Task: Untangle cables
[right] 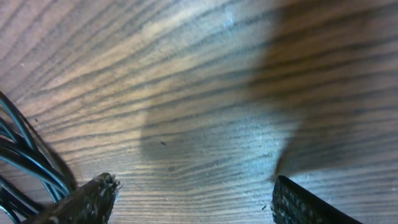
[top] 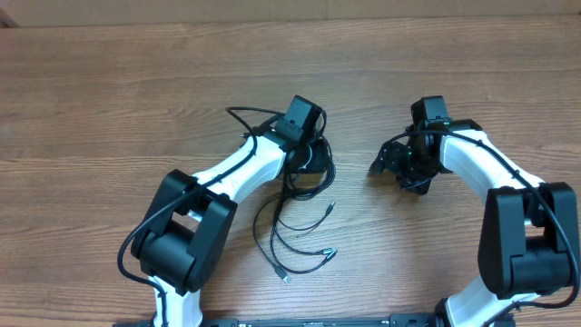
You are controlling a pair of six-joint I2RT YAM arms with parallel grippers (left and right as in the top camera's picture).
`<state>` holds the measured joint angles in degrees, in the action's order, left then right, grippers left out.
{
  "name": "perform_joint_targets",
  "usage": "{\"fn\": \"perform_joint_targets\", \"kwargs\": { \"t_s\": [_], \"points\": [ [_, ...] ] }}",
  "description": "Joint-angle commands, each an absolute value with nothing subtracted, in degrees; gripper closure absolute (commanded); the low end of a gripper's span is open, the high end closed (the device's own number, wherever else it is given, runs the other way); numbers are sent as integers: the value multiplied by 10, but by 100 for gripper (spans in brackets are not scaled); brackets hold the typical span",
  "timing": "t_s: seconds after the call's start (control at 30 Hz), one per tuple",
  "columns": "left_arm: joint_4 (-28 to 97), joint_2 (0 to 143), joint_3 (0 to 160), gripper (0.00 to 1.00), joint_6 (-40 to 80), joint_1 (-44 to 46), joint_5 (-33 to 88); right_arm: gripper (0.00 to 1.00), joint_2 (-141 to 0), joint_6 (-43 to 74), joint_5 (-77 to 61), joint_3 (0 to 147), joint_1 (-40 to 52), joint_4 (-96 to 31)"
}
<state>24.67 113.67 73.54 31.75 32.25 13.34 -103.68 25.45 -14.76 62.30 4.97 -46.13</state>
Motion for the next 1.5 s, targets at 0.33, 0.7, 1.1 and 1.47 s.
{"fn": "perform_joint_targets", "kwargs": {
  "t_s": [0.33, 0.7, 1.1, 1.47],
  "points": [
    [220, 1122, 747, 61, 525, 381, -44, 21, -1040, 252, -145, 633, 53, -452],
    [195, 1122, 743, 78, 566, 382, -65, 21, -1040, 252, -145, 633, 53, -456],
    [190, 1122, 736, 73, 566, 383, -60, 21, -1040, 252, -145, 633, 53, -458],
    [176, 1139, 736, 73, 566, 391, -54, 21, -1040, 252, -145, 633, 53, -466]
  ]
}}
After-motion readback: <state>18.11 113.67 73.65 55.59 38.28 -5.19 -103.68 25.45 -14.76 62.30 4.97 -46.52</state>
